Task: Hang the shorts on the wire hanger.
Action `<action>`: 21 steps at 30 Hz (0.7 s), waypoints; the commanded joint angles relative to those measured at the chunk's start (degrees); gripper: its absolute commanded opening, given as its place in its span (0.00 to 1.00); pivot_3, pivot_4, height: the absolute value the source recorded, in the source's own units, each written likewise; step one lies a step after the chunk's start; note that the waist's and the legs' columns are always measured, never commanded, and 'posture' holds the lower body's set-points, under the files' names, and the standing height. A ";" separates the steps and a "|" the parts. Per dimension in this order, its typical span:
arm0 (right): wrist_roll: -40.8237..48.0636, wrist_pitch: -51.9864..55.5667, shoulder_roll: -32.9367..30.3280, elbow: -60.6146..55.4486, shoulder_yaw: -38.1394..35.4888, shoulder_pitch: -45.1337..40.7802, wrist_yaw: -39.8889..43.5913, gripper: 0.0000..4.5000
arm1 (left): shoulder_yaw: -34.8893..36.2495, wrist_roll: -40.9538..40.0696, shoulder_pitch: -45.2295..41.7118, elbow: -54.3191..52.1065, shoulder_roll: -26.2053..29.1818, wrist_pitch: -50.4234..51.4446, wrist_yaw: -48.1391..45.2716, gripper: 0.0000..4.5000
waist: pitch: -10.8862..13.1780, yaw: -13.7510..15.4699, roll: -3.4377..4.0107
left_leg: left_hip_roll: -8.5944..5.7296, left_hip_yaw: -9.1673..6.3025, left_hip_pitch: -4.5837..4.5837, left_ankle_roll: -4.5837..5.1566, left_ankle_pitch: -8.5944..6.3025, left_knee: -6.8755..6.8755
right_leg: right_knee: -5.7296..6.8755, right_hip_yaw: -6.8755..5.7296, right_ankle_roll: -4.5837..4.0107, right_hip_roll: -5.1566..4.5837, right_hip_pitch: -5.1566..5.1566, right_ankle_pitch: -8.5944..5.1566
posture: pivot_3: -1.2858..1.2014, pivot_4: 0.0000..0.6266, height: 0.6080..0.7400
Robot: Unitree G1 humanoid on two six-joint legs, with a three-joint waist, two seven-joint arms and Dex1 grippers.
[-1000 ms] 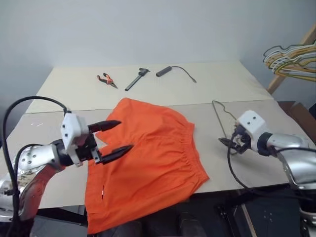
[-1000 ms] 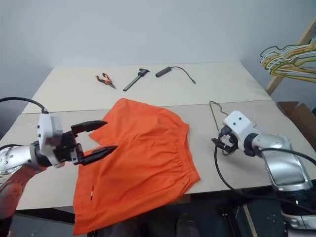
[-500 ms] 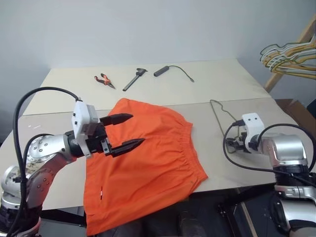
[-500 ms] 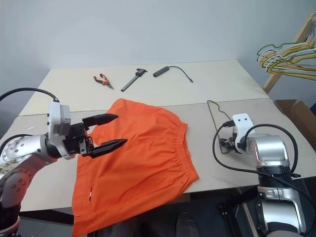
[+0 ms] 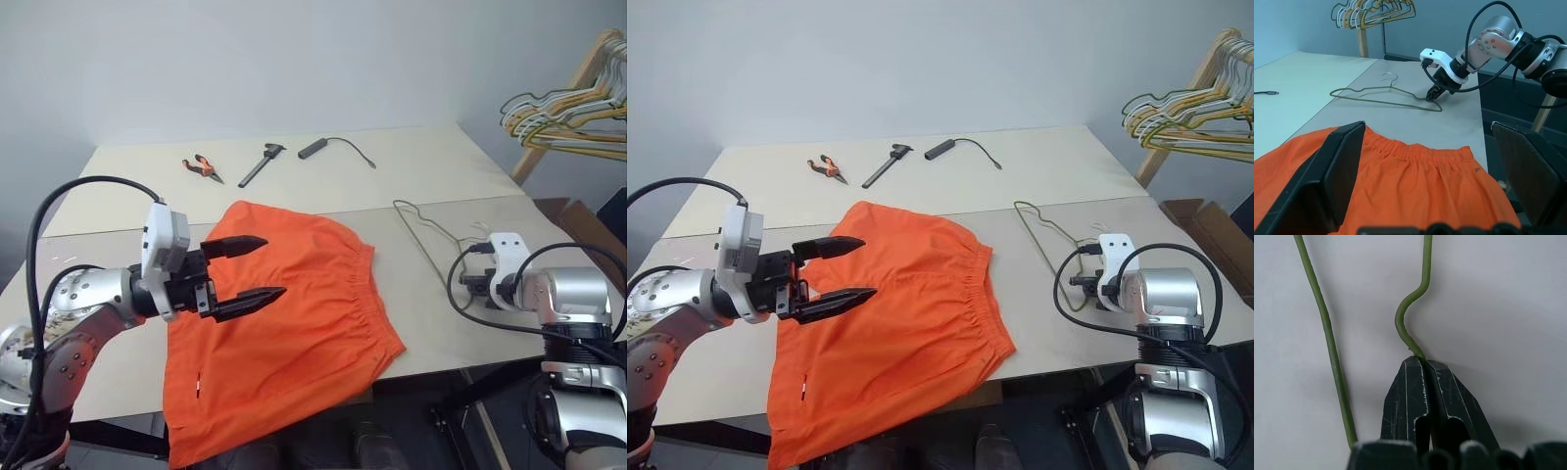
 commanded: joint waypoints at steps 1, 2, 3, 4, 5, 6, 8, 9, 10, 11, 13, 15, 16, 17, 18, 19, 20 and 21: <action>-2.97 -11.08 -1.61 -6.20 1.93 1.26 -1.21 0.00 | 0.99 -1.08 -2.14 0.60 0.58 0.52 0.28 1.00 | -0.01 -0.04 0.01 | 0.00 0.03 -0.01 0.00 0.00 0.00 | 0.01 0.03 0.00 0.00 -0.02 0.00 | 0.50 0.05 1.00; -4.33 -17.17 -2.35 -8.48 2.77 2.41 -1.24 0.00 | 0.88 -1.06 -2.84 1.27 0.60 0.61 0.20 1.00 | -0.01 -0.06 0.01 | 0.00 0.06 -0.02 0.00 0.00 0.00 | 0.02 0.07 0.00 0.00 -0.06 0.00 | 0.50 0.05 1.00; -5.62 -23.19 -3.08 -10.41 3.52 3.60 -1.05 0.00 | 0.79 -0.99 -3.56 1.97 0.63 0.66 0.08 1.00 | -0.01 -0.08 0.01 | 0.00 0.07 -0.03 0.00 0.00 0.00 | 0.03 0.07 0.00 0.01 -0.10 0.00 | 0.50 0.05 1.00; -7.02 -29.30 -3.90 -11.76 4.31 4.80 -0.80 0.00 | 0.69 -0.74 -4.32 2.71 0.61 0.63 0.09 1.00 | -0.02 -0.11 0.03 | 0.00 0.09 -0.04 0.00 0.00 -0.01 | 0.05 0.09 0.01 0.01 -0.13 0.00 | 0.49 0.05 1.00; -7.88 -33.18 -4.38 -12.26 4.75 5.59 -0.62 0.00 | 0.62 -0.55 -4.80 3.18 0.58 0.62 0.10 1.00 | -0.03 -0.16 0.06 | -0.01 0.11 -0.05 0.00 0.00 -0.01 | 0.06 0.11 0.01 0.01 -0.16 0.00 | 0.49 0.05 1.00; -8.92 -36.91 -4.94 -12.46 5.33 6.43 -0.54 0.00 | 0.52 -0.31 -5.28 3.66 0.56 0.61 0.14 1.00 | -0.04 -0.21 0.06 | -0.01 0.13 -0.04 0.00 0.00 -0.01 | 0.06 0.13 0.01 0.01 -0.16 0.00 | 0.49 0.05 1.00; -14.66 -55.35 -9.31 -12.58 8.72 9.74 -0.27 0.00 | 0.03 0.89 -7.86 6.19 0.55 0.36 0.34 1.00 | -0.07 -0.30 0.04 | 0.00 0.15 -0.04 0.00 0.00 -0.01 | 0.06 0.14 0.01 0.03 -0.16 0.00 | 0.49 0.05 1.00; -17.15 -63.65 -11.22 -12.26 10.09 10.96 -0.29 0.00 | -0.19 1.44 -9.09 7.43 0.52 0.23 0.50 1.00 | -0.10 -0.21 0.04 | 0.00 0.15 -0.03 -0.01 0.00 -0.01 | 0.05 0.14 0.01 0.03 -0.14 0.00 | 0.49 0.04 1.00; -19.08 -70.92 -12.63 -11.35 10.90 11.79 -0.79 0.00 | -0.50 2.31 -10.26 8.53 0.49 -0.04 0.81 1.00 | -0.11 -0.15 0.04 | -0.03 0.19 -0.03 -0.01 0.00 0.00 | 0.06 0.15 0.02 0.02 -0.15 -0.01 | 0.49 0.04 1.00; -20.30 -76.71 -13.63 -10.46 11.31 12.25 -1.21 0.00 | -0.92 3.33 -11.50 9.70 0.51 -0.28 1.19 1.00 | -0.13 -0.27 0.01 | -0.02 0.30 -0.02 -0.01 0.00 0.00 | 0.04 0.14 0.02 0.02 -0.14 -0.01 | 0.49 0.04 1.00; -22.67 -86.33 -15.23 -8.34 11.73 12.37 -2.31 0.00 | -1.39 4.18 -14.13 12.36 0.79 0.75 1.58 1.00 | -0.15 -0.72 -0.02 | 0.01 0.56 0.00 -0.01 0.00 0.00 | 0.04 0.16 0.02 0.04 -0.11 -0.01 | 0.48 0.04 1.00; -25.03 -94.38 -16.61 -5.96 11.98 11.78 -3.13 0.00 | -2.17 5.45 -16.43 14.92 1.44 1.29 0.85 1.00 | -0.16 -1.29 -0.04 | 0.02 0.66 0.01 -0.03 0.01 0.02 | 0.05 0.20 0.02 0.04 -0.10 0.00 | 0.48 0.04 1.00; -25.33 -97.52 -16.83 -5.01 11.87 11.32 -3.12 0.00 | -3.05 6.58 -17.50 16.02 2.16 1.51 0.06 1.00 | -0.17 -1.44 -0.04 | 0.02 0.68 0.02 -0.02 0.01 0.02 | 0.05 0.23 0.02 0.04 -0.10 0.00 | 0.48 0.04 1.00; -25.37 -99.94 -16.82 -4.26 11.73 10.87 -3.00 0.00 | -3.95 7.62 -18.32 16.91 2.87 1.67 -0.80 1.00 | -0.17 -1.58 -0.04 | 0.03 0.70 0.03 -0.02 0.01 0.01 | 0.05 0.26 0.02 0.06 -0.11 0.00 | 0.48 0.04 1.00; -25.05 -102.01 -16.76 -3.79 11.67 10.36 -2.57 0.00 | -5.12 8.65 -19.09 17.90 3.73 1.91 -1.94 1.00 | -0.17 -1.77 -0.05 | 0.05 0.72 0.03 -0.02 0.01 0.00 | 0.05 0.31 0.02 0.07 -0.13 0.00 | 0.48 0.04 1.00; -24.87 -103.58 -16.77 -3.45 11.64 9.90 -2.09 0.00 | -6.20 9.75 -19.67 18.87 4.29 1.69 -3.15 1.00 | -0.17 -1.97 -0.05 | 0.09 0.72 0.04 -0.02 0.00 0.00 | 0.05 0.43 0.02 0.14 -0.14 0.00 | 0.48 0.03 1.00; -24.58 -104.66 -16.83 -3.24 11.61 9.49 -1.42 0.00 | -7.25 10.77 -20.33 20.00 4.59 1.48 -4.19 1.00 | -0.17 -2.32 -0.05 | 0.10 0.73 0.03 -0.01 0.00 0.00 | 0.05 0.48 0.02 0.16 -0.15 0.01 | 0.48 0.03 1.00; -24.01 -105.19 -16.77 -3.10 11.47 9.18 -0.67 0.00 | -8.26 11.55 -21.04 21.08 4.90 1.49 -5.48 1.00 | -0.17 -2.67 -0.05 | 0.10 0.72 0.04 -0.01 0.00 0.00 | 0.06 0.55 0.03 0.16 -0.16 0.01 | 0.48 0.03 1.00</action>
